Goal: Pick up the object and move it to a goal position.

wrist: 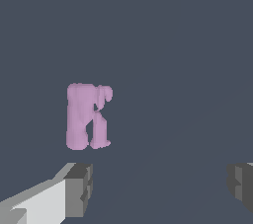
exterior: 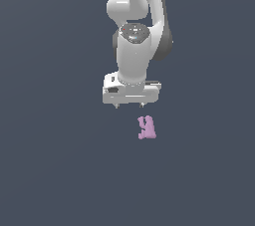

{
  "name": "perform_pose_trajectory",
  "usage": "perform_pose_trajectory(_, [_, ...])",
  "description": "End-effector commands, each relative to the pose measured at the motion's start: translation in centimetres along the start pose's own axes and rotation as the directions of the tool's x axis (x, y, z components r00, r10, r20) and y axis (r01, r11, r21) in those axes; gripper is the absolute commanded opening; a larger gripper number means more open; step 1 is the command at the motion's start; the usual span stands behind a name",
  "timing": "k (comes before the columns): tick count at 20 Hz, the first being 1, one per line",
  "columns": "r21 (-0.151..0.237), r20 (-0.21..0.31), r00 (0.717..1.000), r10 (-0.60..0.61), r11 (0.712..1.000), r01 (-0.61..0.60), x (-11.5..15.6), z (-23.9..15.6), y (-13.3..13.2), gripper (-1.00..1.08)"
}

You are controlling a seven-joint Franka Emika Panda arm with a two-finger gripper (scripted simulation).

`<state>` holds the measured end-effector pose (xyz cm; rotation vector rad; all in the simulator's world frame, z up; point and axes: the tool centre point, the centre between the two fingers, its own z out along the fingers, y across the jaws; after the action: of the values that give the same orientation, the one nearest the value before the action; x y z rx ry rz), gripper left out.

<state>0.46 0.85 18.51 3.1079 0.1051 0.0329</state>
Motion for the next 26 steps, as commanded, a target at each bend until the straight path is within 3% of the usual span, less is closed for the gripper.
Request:
perform_pose_trajectory(1, [0.000, 0.000, 1.000, 0.000, 1.000, 0.000, 0.0, 0.0, 0.0, 1.00])
perform_pose_trajectory(16, [-0.003, 0.006, 1.000, 0.012, 1.000, -0.012, -0.1, 0.9, 1.7, 1.00])
perform_pose_trajectory(26, [0.009, 0.010, 1.000, 0.011, 1.000, -0.011, 0.8, 4.4, -1.7, 1.00])
